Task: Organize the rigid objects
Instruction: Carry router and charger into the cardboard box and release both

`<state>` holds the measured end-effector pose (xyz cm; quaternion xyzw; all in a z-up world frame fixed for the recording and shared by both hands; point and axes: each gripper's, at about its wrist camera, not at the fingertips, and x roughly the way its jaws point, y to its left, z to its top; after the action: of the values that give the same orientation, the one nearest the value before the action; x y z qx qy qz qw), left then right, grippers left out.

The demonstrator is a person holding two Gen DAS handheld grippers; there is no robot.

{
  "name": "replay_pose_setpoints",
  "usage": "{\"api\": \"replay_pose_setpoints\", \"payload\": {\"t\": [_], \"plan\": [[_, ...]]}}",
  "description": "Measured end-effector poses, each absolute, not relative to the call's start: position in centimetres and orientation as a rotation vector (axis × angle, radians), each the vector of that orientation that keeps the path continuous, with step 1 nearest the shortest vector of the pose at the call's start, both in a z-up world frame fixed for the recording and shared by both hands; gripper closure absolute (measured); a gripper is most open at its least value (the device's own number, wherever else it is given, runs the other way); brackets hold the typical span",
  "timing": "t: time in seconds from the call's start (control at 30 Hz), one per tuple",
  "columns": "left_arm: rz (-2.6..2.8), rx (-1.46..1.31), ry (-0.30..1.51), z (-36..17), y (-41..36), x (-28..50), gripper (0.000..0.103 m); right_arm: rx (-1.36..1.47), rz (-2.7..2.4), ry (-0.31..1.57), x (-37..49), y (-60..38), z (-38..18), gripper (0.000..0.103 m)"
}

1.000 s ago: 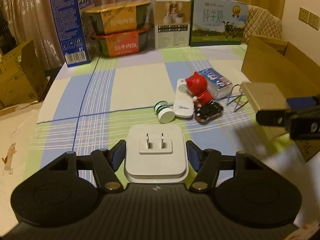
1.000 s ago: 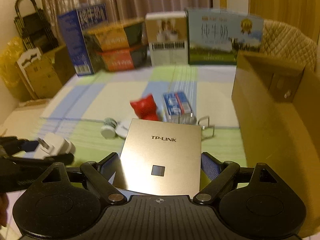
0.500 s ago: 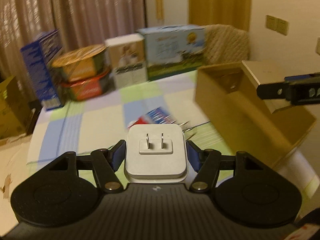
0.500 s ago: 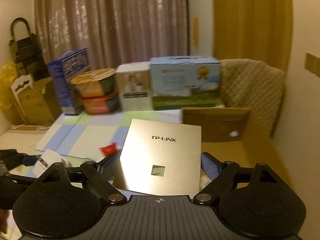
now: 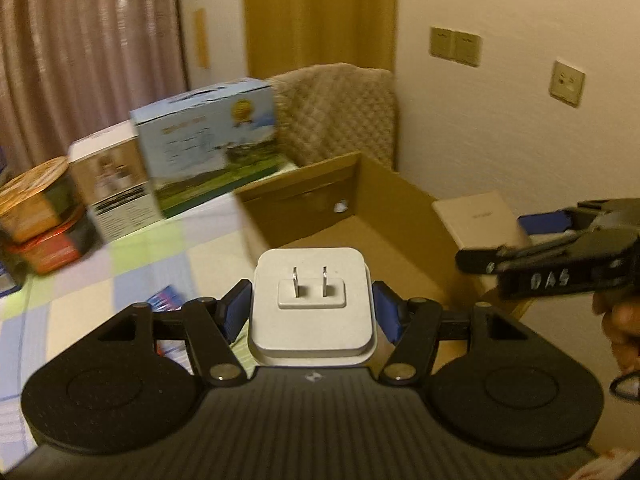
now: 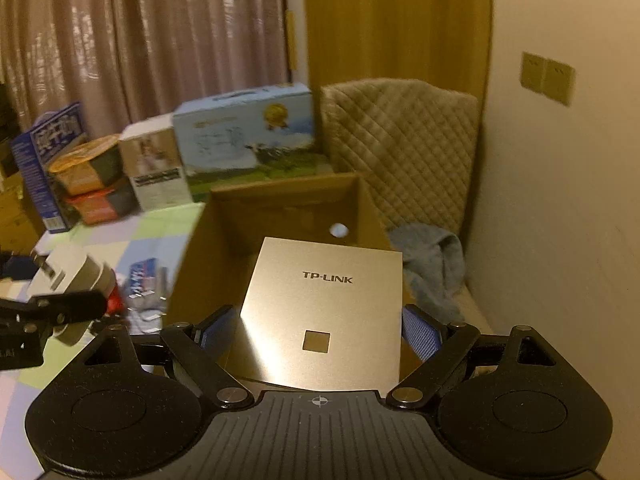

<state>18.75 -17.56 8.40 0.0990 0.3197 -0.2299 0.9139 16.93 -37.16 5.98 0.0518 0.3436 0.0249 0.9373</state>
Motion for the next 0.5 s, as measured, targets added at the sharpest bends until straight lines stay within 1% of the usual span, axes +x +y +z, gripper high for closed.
{"api": "replay_pose_setpoints", "payload": {"t": [0.2, 0.43, 0.5], "plan": [[-0.525, 0.248, 0.696, 6.3, -21.2, 20.0, 0.043, 0.136, 0.048, 0.728, 16.9, -39.1, 3.9, 0.018], [-0.562, 0.263, 0.737, 4.2, -22.5, 20.7, 0.042, 0.159, 0.042, 0.739, 17.2, -40.6, 2.6, 0.018], [-0.551, 0.261, 0.731, 4.2, -22.4, 20.6, 0.039, 0.162, 0.042, 0.738, 17.2, -40.6, 2.5, 0.018]]}}
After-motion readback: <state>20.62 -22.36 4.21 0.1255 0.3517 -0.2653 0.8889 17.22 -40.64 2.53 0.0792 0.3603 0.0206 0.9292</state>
